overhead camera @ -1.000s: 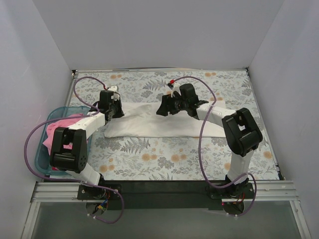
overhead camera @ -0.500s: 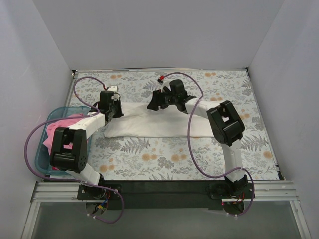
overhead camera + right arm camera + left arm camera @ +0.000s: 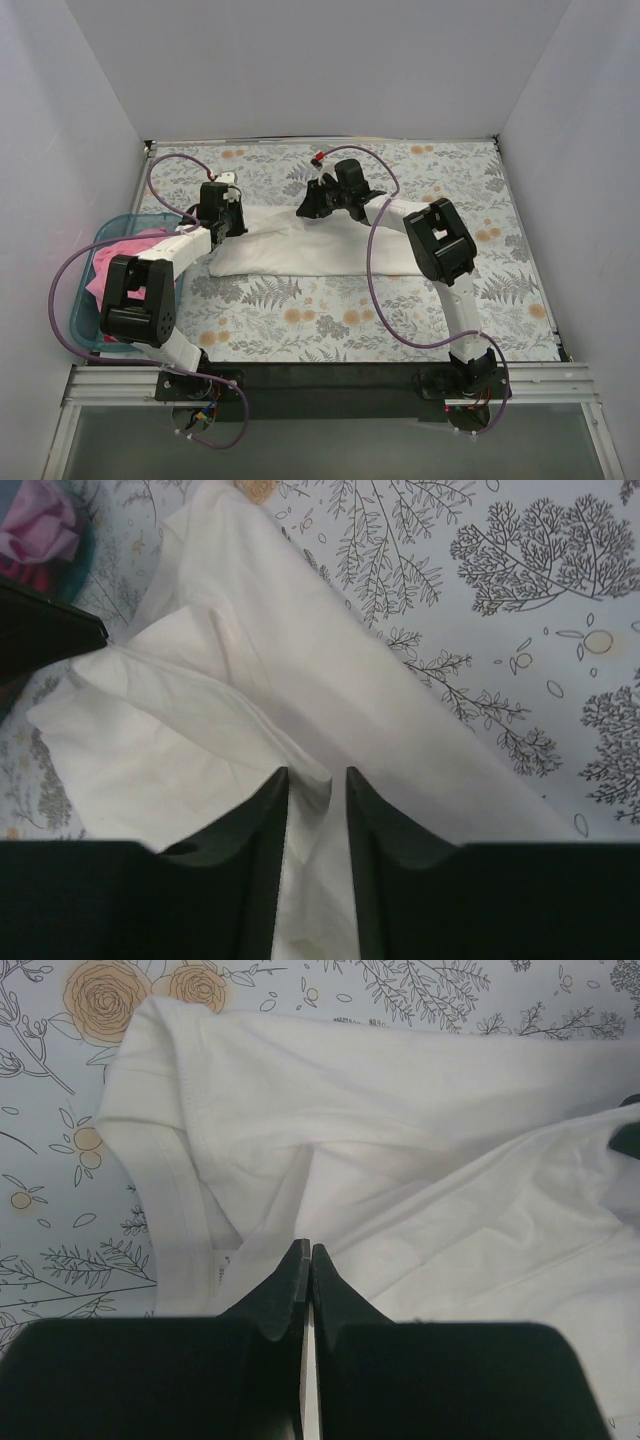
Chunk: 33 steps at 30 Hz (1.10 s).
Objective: Fold and stack the t-shirts
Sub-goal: Fold the tshirt
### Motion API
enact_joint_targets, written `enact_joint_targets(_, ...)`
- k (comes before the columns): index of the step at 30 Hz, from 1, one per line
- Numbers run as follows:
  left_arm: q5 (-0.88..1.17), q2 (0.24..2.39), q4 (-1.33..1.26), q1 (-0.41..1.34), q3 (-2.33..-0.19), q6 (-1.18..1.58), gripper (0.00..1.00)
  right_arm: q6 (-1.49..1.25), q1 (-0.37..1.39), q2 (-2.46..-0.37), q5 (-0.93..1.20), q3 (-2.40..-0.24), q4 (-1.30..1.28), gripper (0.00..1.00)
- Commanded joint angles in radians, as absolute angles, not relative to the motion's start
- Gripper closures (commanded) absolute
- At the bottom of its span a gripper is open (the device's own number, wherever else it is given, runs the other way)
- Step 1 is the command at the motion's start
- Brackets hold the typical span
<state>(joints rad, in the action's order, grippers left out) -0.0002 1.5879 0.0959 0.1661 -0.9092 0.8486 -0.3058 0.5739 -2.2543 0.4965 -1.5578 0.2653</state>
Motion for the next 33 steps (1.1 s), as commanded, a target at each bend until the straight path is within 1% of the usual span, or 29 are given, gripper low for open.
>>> enact_joint_targets(1, -0.014, 1.560, 0.078, 0.169, -0.917, 0.834, 1.00, -0.293, 0.578, -2.260, 0.532, -1.603, 0.301, 0.77)
enact_joint_targets(2, -0.015, 1.559, 0.077, 0.169, -0.917, 0.834, 1.00, -0.287, 0.580, -2.257, 0.534, -1.600, 0.299, 0.89)
enact_joint_targets(4, -0.014, 1.559, 0.078, 0.169, -0.917, 0.834, 1.00, -0.278, 0.580, -2.240, 0.531, -1.591, 0.301, 0.97)
enact_joint_targets(5, -0.017, 1.557, 0.078, 0.169, -0.917, 0.834, 1.00, -0.273, 0.578, -2.232, 0.534, -1.583, 0.299, 0.99)
enact_joint_targets(18, -0.104, 1.563, 0.078, 0.169, -0.920, 0.871, 1.00, -0.140, 0.597, -2.076, 0.563, -1.437, 0.301, 0.99)
enact_joint_targets(24, -0.153, 1.562, 0.069, 0.169, -0.913, 0.893, 1.00, -0.109, 0.609, -2.059, 0.606, -1.371, 0.296, 0.99)
enact_joint_targets(29, -0.156, 1.554, 0.063, 0.169, -0.894, 0.920, 1.00, -0.083, 0.623, -2.071, 0.627, -1.348, 0.267, 0.97)
enact_joint_targets(32, -0.160, 1.546, 0.060, 0.169, -0.881, 0.952, 0.96, -0.055, 0.630, -2.075, 0.626, -1.348, 0.235, 0.96)
enact_joint_targets(33, -0.160, 1.539, 0.058, 0.169, -0.870, 0.960, 0.92, -0.042, 0.634, -2.074, 0.626, -1.348, 0.213, 0.95)
